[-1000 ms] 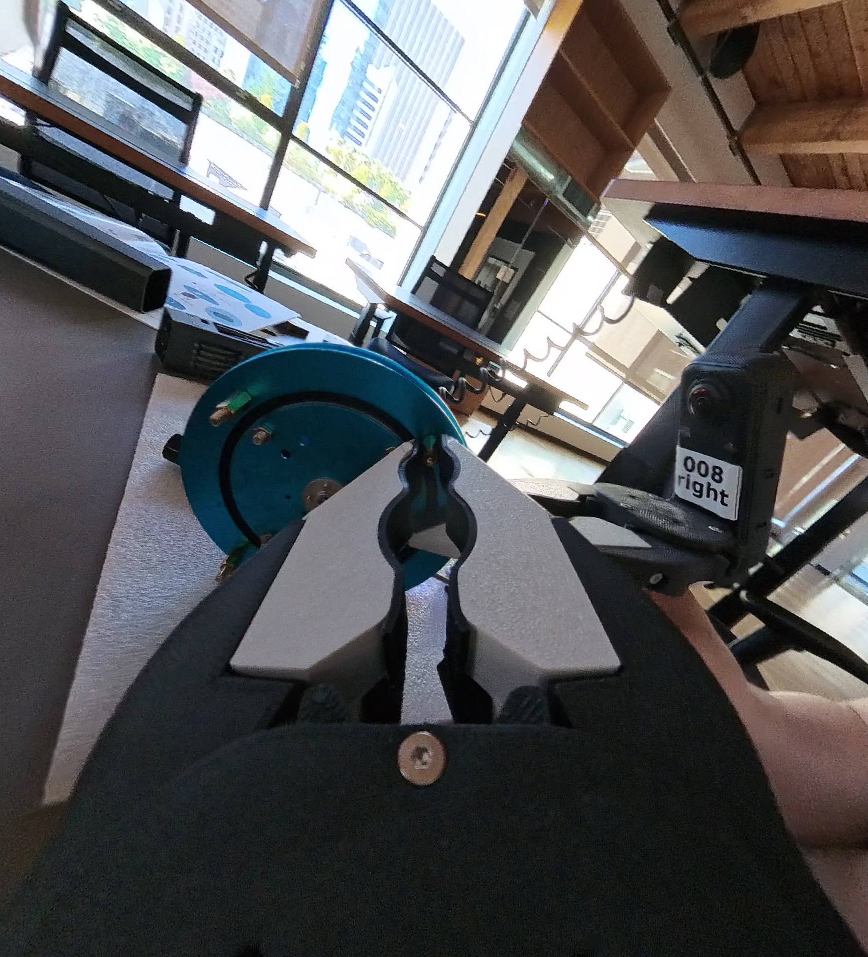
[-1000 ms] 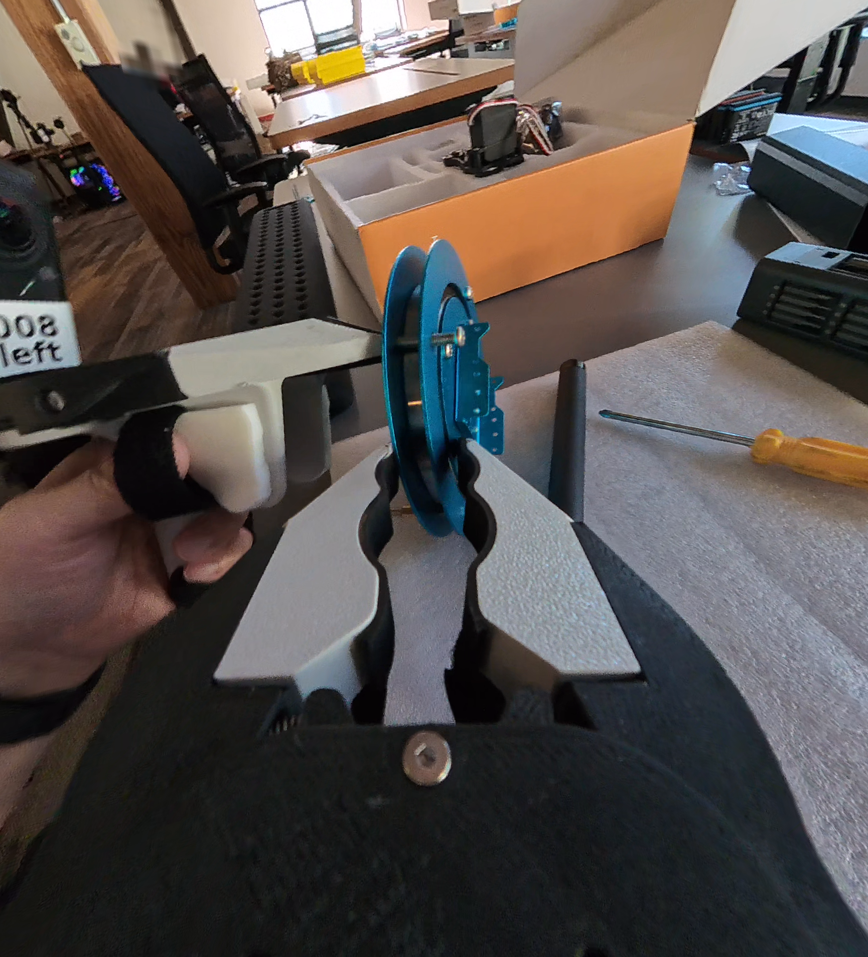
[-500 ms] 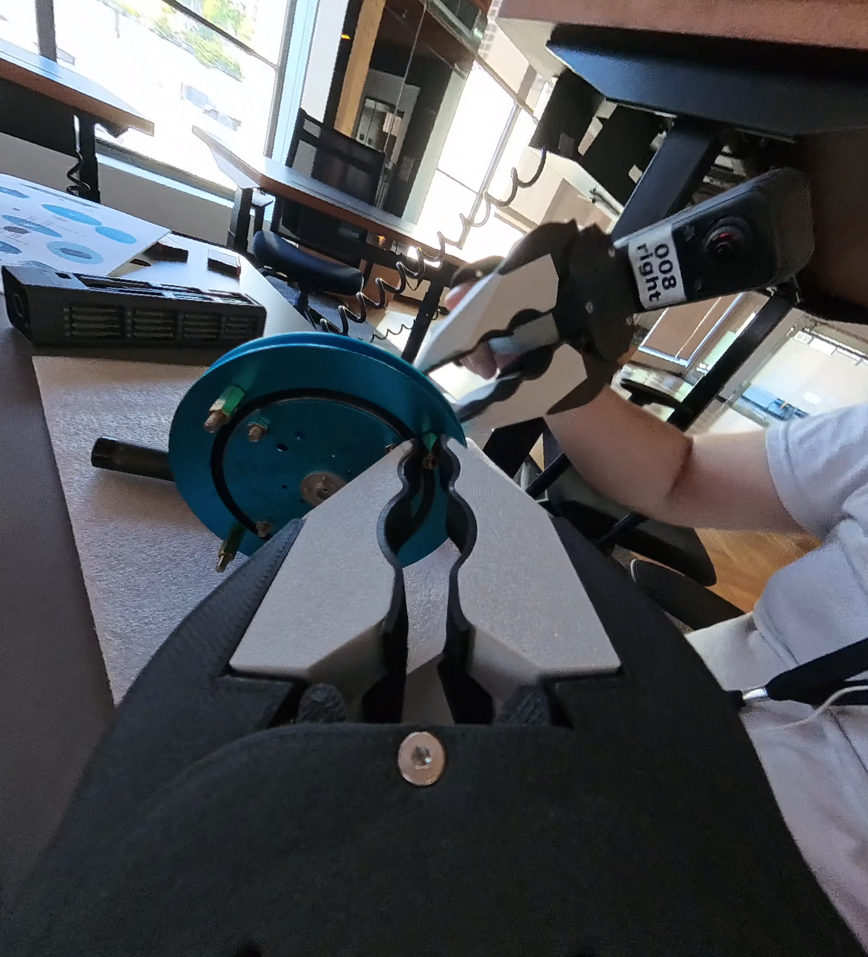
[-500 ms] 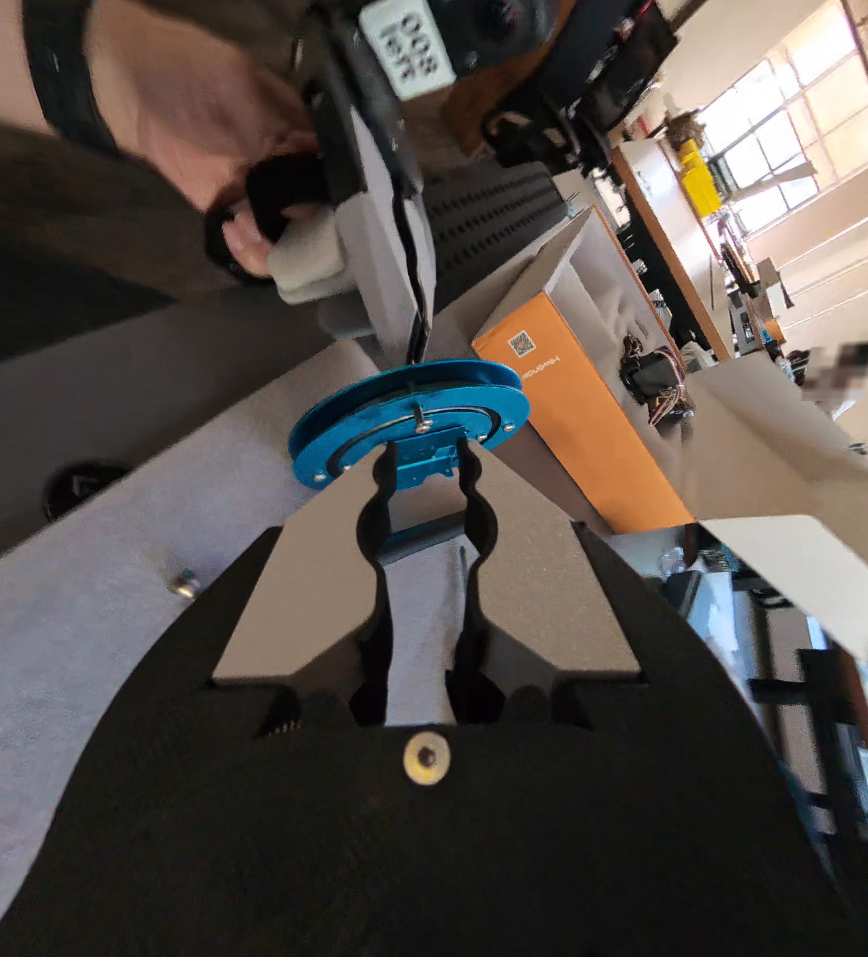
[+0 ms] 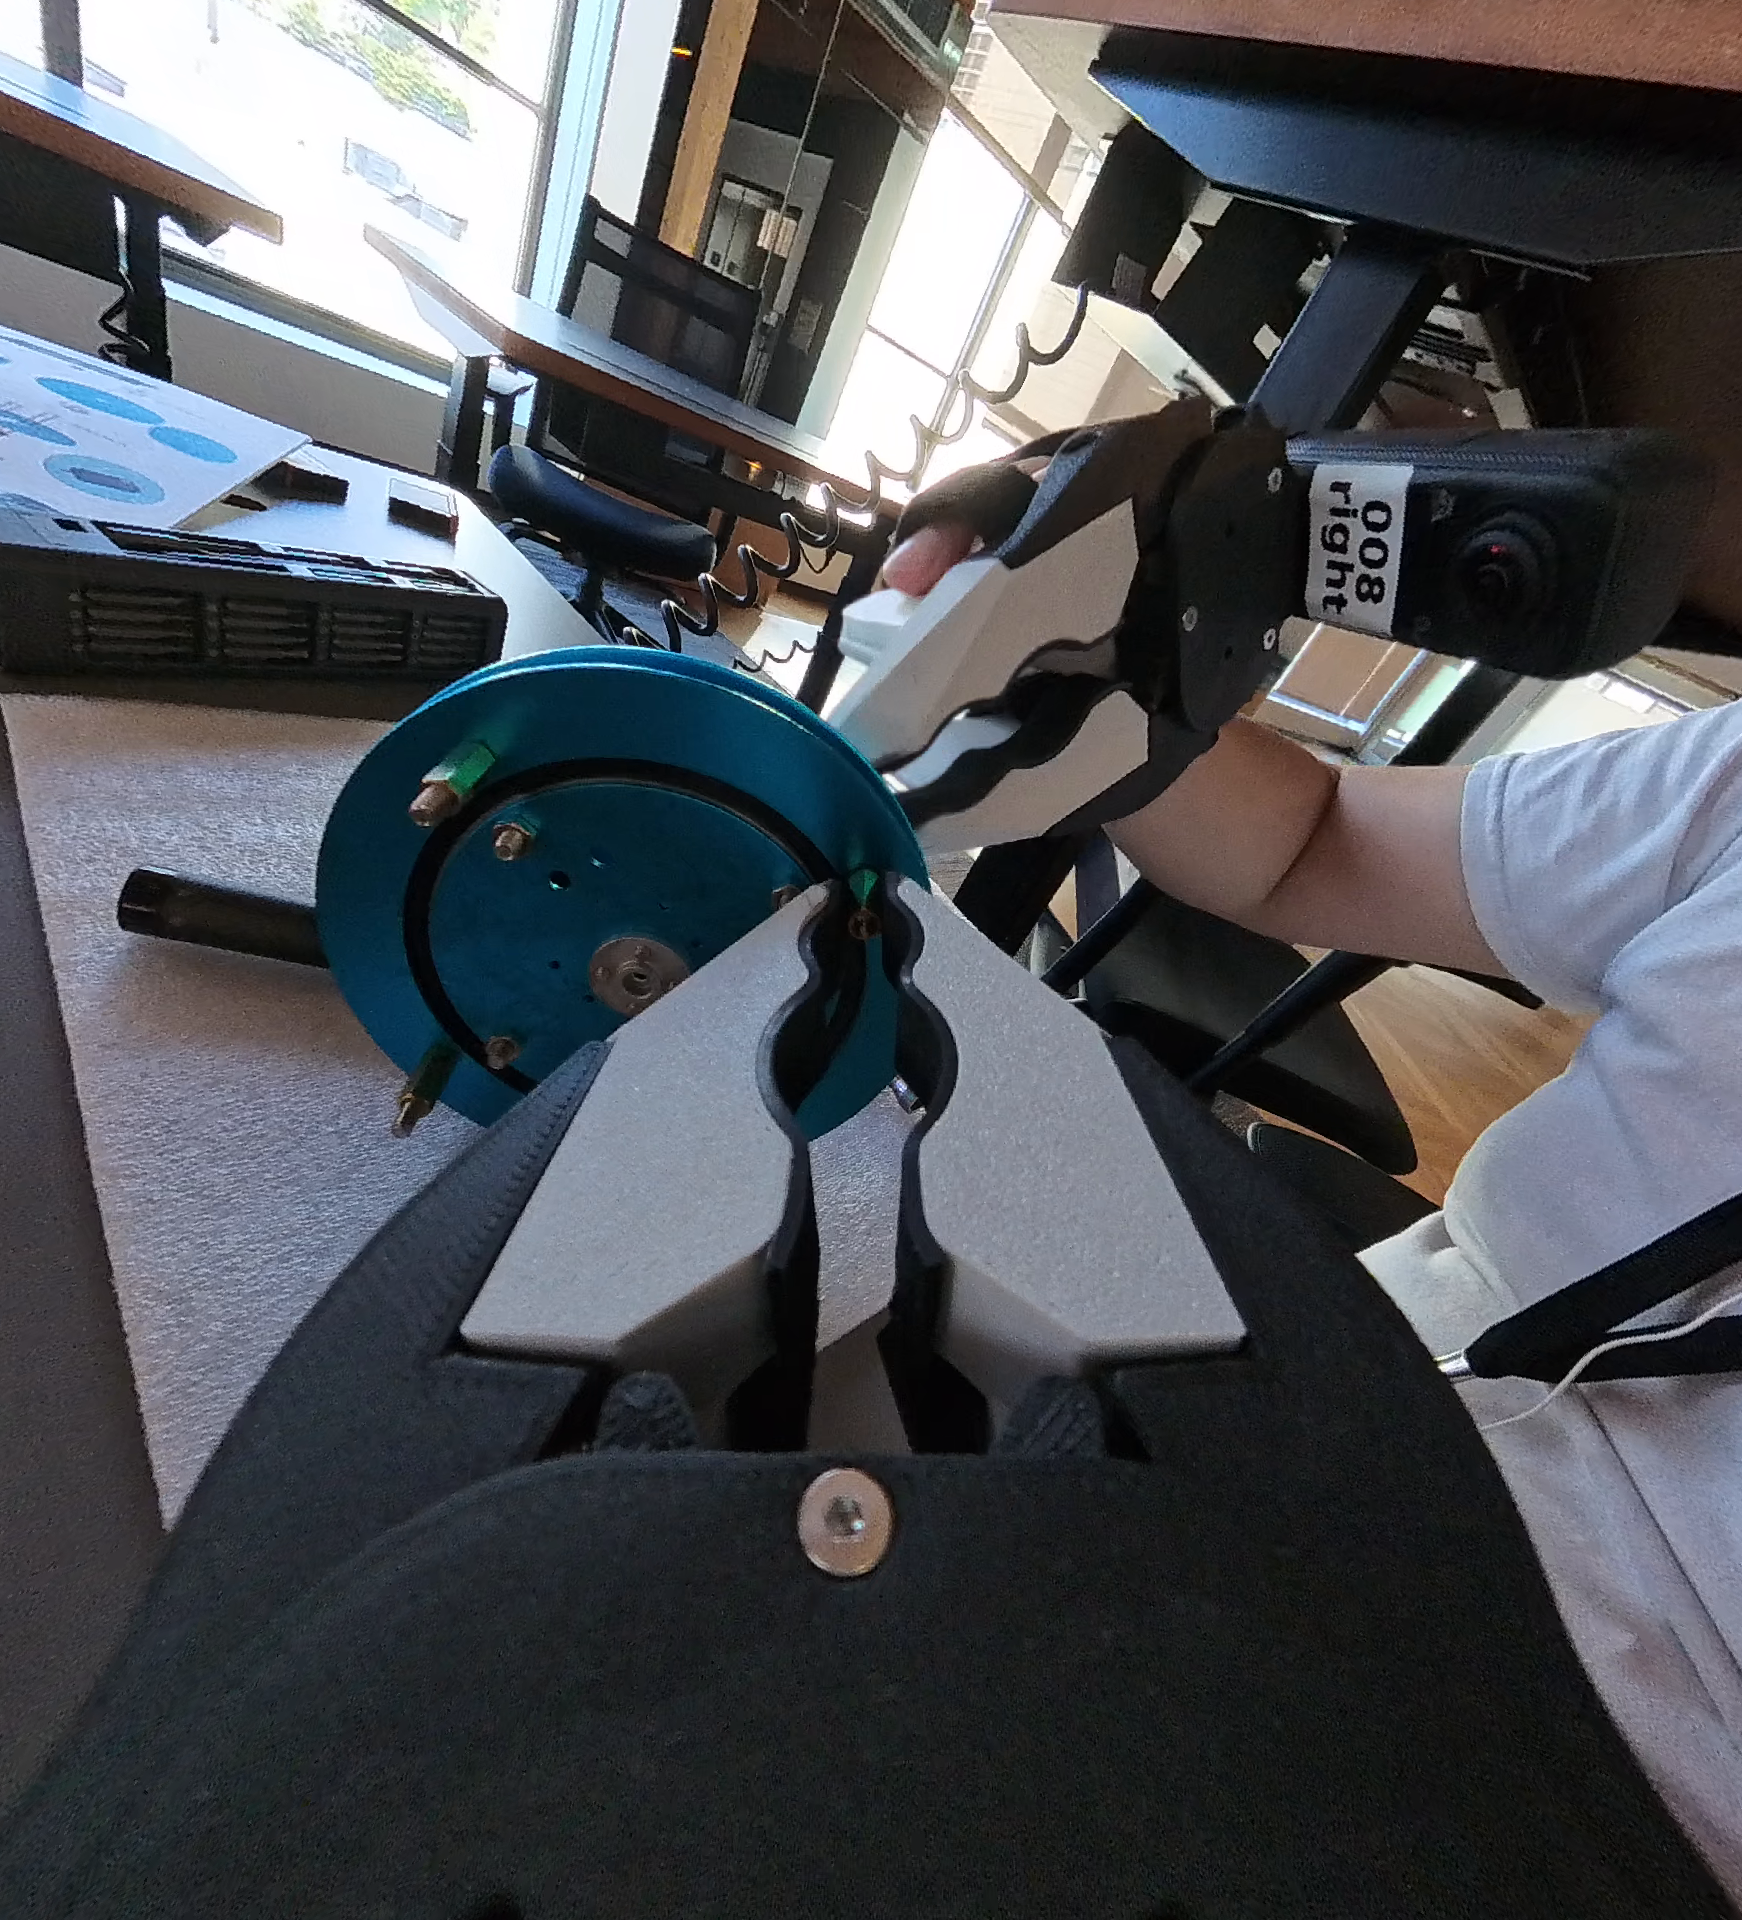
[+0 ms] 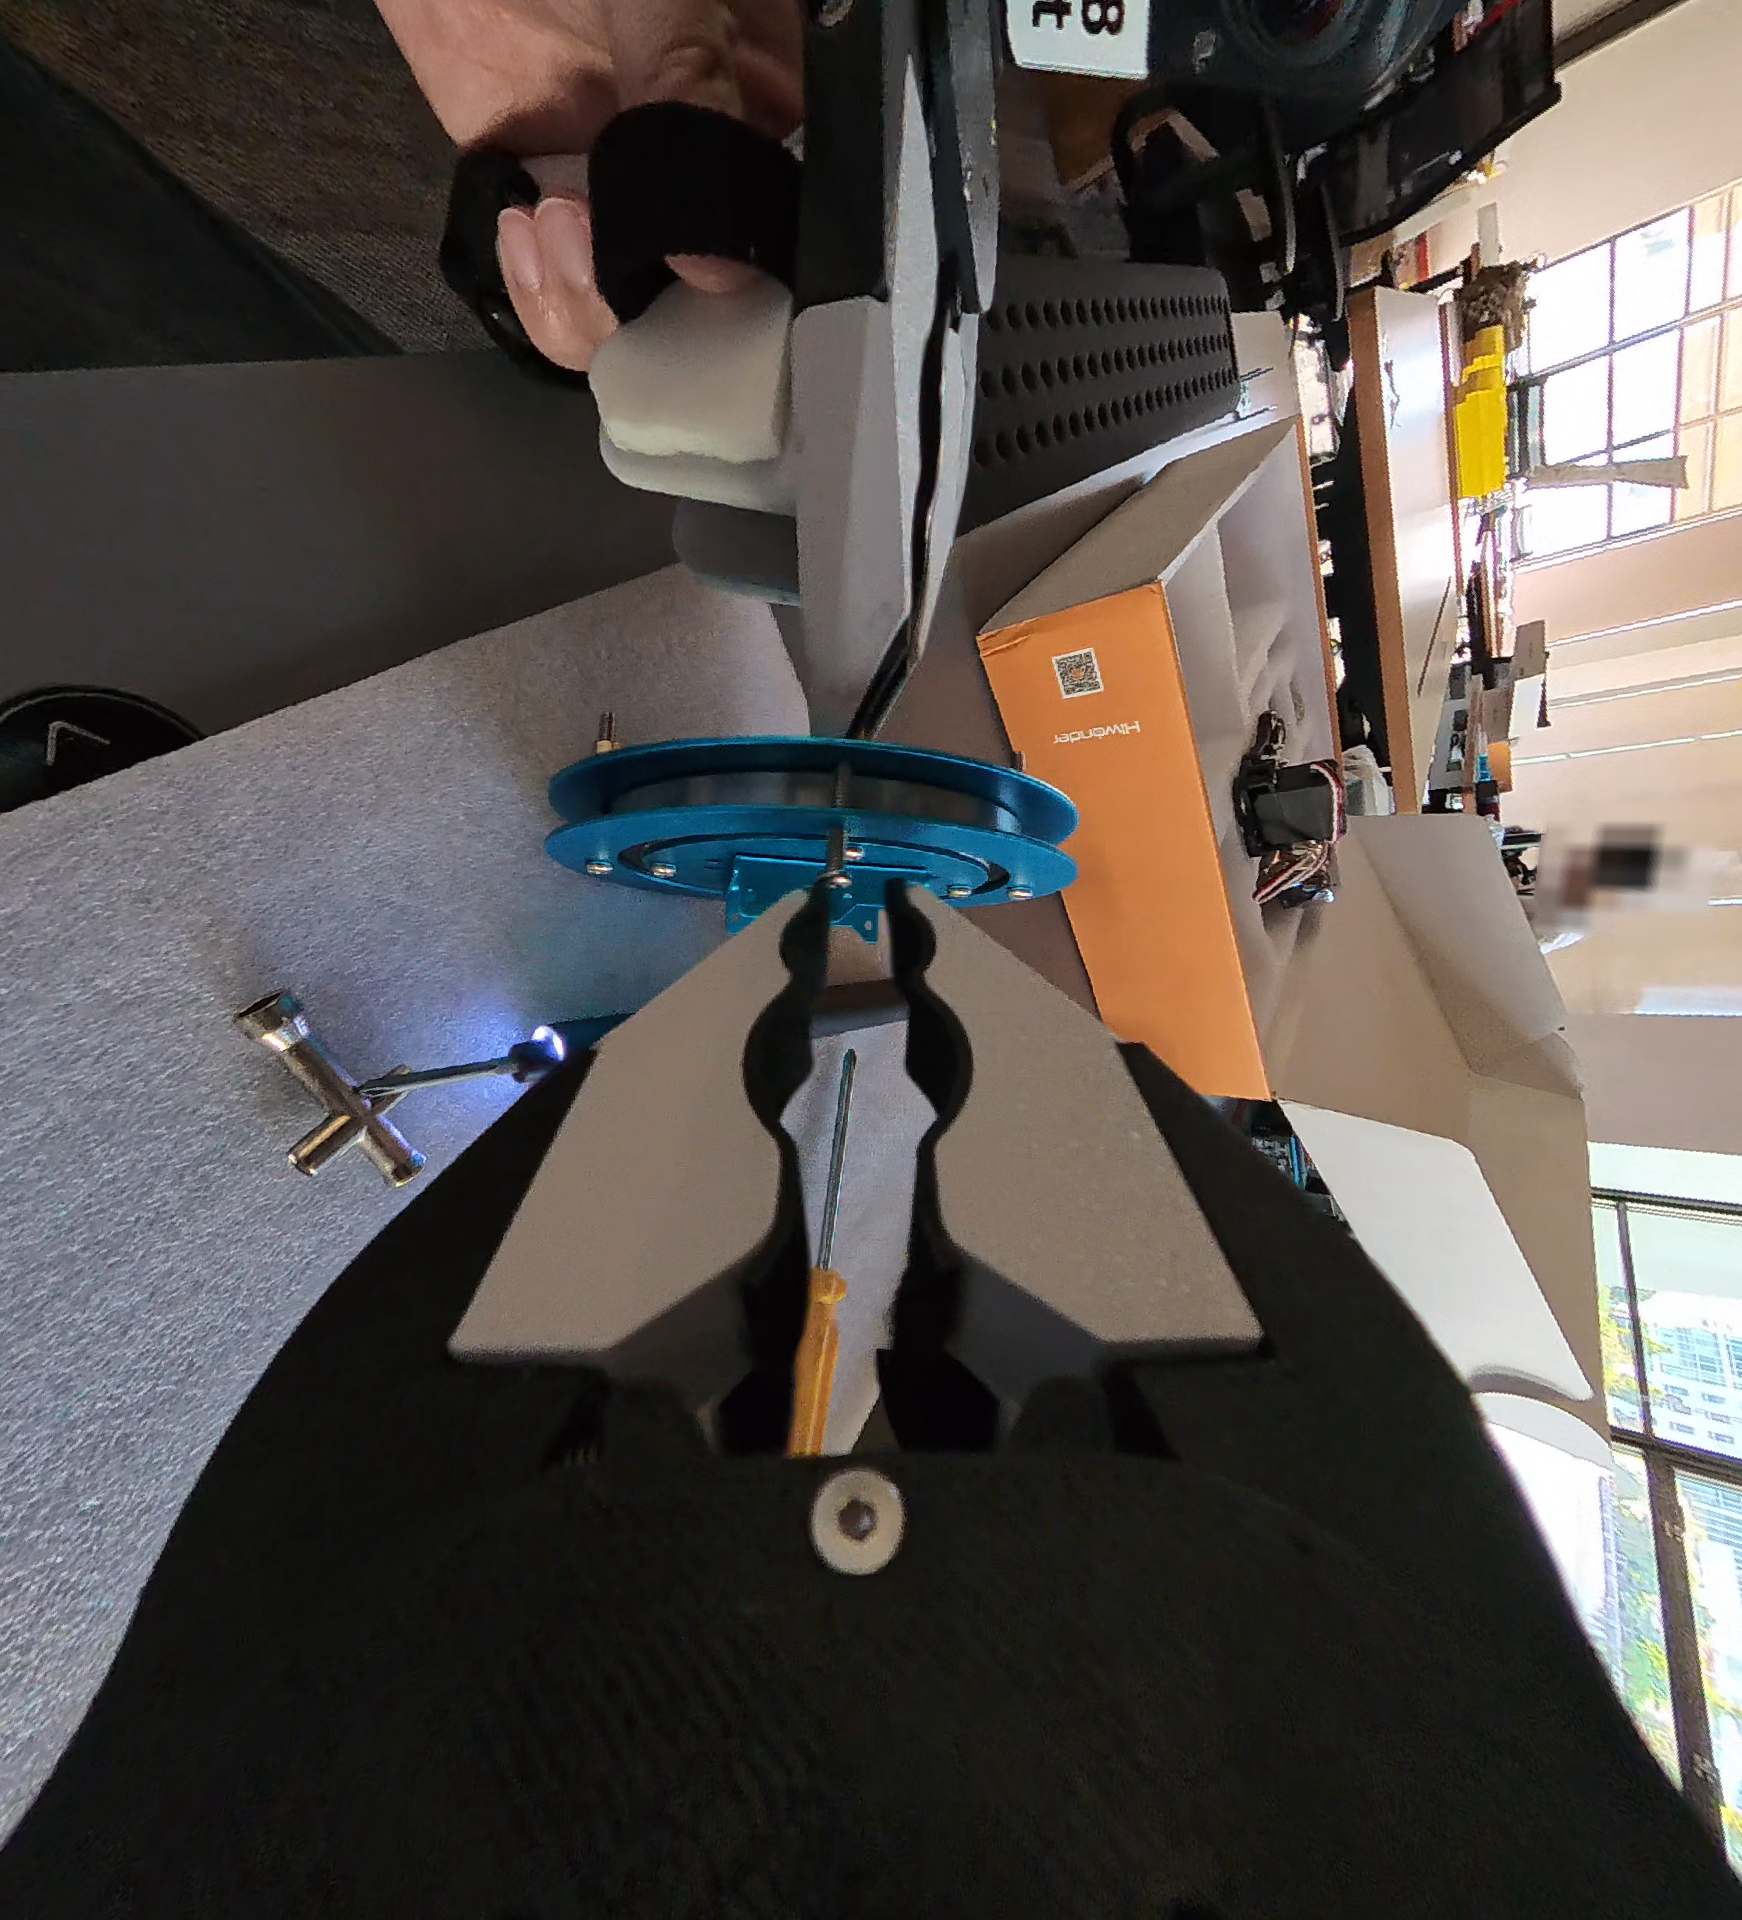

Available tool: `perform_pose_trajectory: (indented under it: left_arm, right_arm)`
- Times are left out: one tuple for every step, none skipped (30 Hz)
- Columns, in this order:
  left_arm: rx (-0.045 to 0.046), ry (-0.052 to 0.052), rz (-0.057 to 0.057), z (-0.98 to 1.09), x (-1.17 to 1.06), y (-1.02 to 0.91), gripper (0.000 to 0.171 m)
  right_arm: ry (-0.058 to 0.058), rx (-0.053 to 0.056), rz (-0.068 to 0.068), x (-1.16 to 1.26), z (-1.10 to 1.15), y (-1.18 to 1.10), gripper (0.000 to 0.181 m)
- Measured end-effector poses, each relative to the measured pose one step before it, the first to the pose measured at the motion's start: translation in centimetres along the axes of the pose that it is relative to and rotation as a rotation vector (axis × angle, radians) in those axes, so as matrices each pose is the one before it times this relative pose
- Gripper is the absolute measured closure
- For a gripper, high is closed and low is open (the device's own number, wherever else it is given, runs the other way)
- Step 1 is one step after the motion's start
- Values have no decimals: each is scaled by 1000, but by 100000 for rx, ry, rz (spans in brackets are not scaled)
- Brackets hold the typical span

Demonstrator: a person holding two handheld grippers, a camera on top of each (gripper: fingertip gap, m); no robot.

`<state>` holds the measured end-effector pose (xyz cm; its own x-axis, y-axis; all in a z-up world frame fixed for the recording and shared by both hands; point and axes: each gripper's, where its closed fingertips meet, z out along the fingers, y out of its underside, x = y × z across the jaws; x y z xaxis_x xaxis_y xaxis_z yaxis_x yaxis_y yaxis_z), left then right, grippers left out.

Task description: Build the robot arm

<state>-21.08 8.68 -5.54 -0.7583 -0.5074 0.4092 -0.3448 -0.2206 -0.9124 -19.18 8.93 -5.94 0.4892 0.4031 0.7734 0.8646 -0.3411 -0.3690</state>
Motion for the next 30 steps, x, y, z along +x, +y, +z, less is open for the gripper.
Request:
perform_pose_trajectory:
  left_arm:
    - [285,-305,-121,-2,-12,-8,168]
    - [389,-274,-62,-25,-24,-17,168]
    - [273,-58,-60,-42,1,-3,168]
    - [56,194,-138,-32,24,19,168]
    - [79,91,-257,-25,11,13,168]
    - [141,-5,-401,-20,-21,-20,168]
    - [68,-110,-77,-51,-33,-20,168]
    - [-330,-5,971,-68,12,28,168]
    - [-396,-293,1832,-52,37,26,168]
    - [-282,-770,2215,7,24,29,168]
    - [-214,-928,1917,32,18,33,168]
    - [-30,-966,1518,43,1,8,168]
    - [-27,-674,1745,25,12,10,168]
    - [-132,-402,2022,22,50,48,168]
    - [-158,-348,2061,5,61,38,168]
    - [-165,-350,1880,18,69,43,168]
    - [-55,-585,1659,26,17,13,168]
    - [-316,-153,1438,25,70,40,168]
    - [-328,-204,1222,20,49,42,168]
    - [-326,-203,964,21,36,12,168]
    - [-395,-200,675,6,35,27,168]
    - [2,-764,362,-16,-73,-28,168]
    - [271,-723,3,-32,-98,-55,168]
    - [17,-22,-236,-16,-12,-7,168]
    - [-193,90,-143,-7,13,35,168]
    - [-52,11,47,-43,15,23,168]
    - [165,-135,-82,-70,6,6,168]
    - [285,-244,-320,-92,-19,-5,168]
    - [273,-61,-473,-104,-19,-1,168]
    - [189,175,-624,-112,9,17,168]
  right_arm:
    - [-1234,807,479,-125,-33,-90,163]
    - [-1347,564,1054,-146,-13,-94,163]
    - [368,612,802,78,35,-122,167]
    - [1064,589,-307,116,58,-134,171]
    - [-430,-116,-949,-147,123,-46,174]
    - [-248,-703,-1162,-131,121,10,177]
    - [961,-353,-414,84,81,-21,178]
    - [-869,312,1666,-64,31,-75,178]
    - [-2135,370,4307,-75,-1,-66,178]
    - [-2869,247,5774,-86,-15,6,178]
    - [-3574,702,6988,-93,-15,24,178]
    - [-3939,771,8296,-56,10,66,178]
    - [-5021,938,9083,-132,-1,21,178]
    - [-5873,792,9449,-184,-18,1,178]
    - [-6366,410,10114,-215,24,45,178]
    - [-6741,-490,9451,-202,-38,24,178]
    - [-5891,-477,9267,-120,20,74,178]
    - [-6960,-1050,9069,-252,-8,76,178]
    - [-5984,-1517,8742,-157,4,102,178]
    - [-5596,-823,8620,-172,19,59,178]
    - [-5368,-1239,6397,-149,6,60,178]
    - [-3329,409,2589,17,6,-92,178]
    - [-1539,1919,-1428,26,-39,-161,178]
    - [-272,2393,-5113,-14,-143,-99,178]
    - [1788,2268,-6556,109,-337,35,176]
    - [4167,2989,-7714,355,-637,9,162]
    - [6465,3595,-9393,751,-942,141,145]
    - [10225,2870,-8786,1544,-1255,627,144]
    - [13749,300,-6490,2497,-1265,1420,145]
    - [9044,-3396,-3137,2227,-895,2318,144]
